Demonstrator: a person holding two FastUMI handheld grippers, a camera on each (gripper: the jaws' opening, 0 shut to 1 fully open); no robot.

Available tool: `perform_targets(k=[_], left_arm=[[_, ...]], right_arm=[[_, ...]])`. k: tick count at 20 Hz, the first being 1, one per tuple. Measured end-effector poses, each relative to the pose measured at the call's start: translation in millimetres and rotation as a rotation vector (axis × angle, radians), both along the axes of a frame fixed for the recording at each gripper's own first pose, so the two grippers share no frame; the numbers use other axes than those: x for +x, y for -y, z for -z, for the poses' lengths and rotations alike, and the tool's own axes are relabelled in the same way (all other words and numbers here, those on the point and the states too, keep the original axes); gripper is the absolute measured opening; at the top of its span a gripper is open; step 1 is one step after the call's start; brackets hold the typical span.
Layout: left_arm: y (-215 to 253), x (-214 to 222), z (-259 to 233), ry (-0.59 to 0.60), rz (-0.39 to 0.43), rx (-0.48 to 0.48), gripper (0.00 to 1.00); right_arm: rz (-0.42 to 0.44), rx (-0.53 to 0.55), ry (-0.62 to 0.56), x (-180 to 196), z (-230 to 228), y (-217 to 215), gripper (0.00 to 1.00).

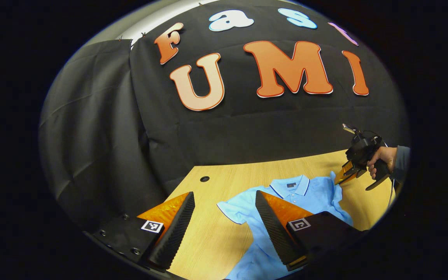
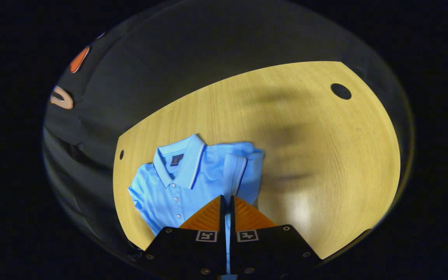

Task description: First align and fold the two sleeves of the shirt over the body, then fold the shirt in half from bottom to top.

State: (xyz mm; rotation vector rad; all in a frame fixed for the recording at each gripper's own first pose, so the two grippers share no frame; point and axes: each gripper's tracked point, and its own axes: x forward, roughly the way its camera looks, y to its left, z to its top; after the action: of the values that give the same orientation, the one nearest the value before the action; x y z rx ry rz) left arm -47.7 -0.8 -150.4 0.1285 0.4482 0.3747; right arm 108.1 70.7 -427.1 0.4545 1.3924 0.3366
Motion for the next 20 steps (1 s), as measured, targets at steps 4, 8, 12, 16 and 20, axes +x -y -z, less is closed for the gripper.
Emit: perform_targets(k=[4,8,12,16,20], left_arm=[[-2.3,-0.3,21.0,-0.037,-0.011,-0.066,1.0],[-8.4,14.5,45.3,-0.078,0.003,-0.186,1.0],[-14.7,55.1,81.2,-0.128,0.096,-0.307,1.0],[-32.6,83.7,114.3,-0.229,0.129,-0.382,1.0],[-52.5,102.1,150.0,-0.331,0.126,-0.496,0.98]], right_arm=[[-0.04,0.049,0.006,-8.2,-6.9,-24.7,0.16],[-0.069,0.039,0.065,-11.9,-22.9,-25.3,0.41],[-0.026,-0.028,0.158,-9.1,-49.4,-1.4,0.57],[0.068,-0.074,0.218,-16.9,-77.5,26.2,0.88],[0.14,-0.134,0.248,-44.6,-85.1,49.3,0.92]])
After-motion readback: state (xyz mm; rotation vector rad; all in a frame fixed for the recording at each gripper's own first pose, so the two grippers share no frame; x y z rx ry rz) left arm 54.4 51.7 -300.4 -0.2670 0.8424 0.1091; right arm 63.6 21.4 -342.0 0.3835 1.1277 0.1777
